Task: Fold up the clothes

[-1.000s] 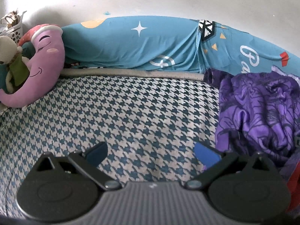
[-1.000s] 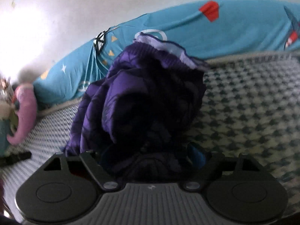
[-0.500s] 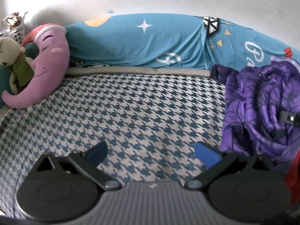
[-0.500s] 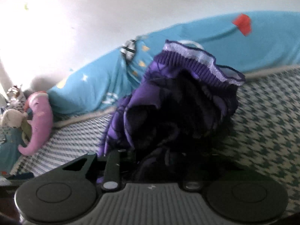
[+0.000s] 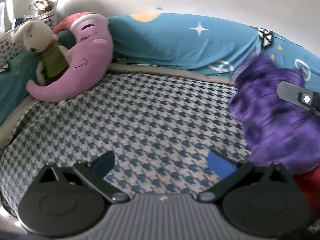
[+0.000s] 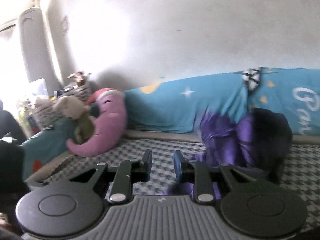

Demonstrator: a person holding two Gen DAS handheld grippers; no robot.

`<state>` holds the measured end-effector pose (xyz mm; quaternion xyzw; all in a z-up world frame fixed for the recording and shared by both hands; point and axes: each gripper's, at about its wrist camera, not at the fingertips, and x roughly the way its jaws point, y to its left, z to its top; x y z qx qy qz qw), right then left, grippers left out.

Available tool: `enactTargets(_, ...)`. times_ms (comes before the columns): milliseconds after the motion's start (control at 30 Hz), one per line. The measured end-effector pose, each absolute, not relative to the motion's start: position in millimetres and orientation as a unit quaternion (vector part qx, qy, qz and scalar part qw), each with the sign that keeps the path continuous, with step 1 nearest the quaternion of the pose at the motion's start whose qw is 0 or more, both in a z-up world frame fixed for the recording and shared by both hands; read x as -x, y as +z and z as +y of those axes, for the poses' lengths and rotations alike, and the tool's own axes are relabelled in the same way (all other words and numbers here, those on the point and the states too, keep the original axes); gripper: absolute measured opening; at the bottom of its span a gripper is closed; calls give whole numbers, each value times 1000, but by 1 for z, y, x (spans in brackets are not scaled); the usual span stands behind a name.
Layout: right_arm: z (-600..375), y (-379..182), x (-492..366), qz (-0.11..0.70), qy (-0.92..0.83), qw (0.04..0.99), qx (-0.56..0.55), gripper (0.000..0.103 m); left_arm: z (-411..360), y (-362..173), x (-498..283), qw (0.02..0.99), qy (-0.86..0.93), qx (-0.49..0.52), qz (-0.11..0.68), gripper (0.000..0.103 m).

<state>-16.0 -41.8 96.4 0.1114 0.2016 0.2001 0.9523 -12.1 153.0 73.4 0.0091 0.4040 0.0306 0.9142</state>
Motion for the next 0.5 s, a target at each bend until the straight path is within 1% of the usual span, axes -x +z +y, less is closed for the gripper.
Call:
enactTargets(133,-41,101,14,199,200,951,-124,25,166,72,12,912,43,-10,407,103)
enactTargets(267,-57,104,15,199,172,956,-130,25,172,74,13,912,37,14,409,103)
enactTargets(500,-100,102,8,217,93,961,-142,25,160,79,15,915,-4,40,401,103)
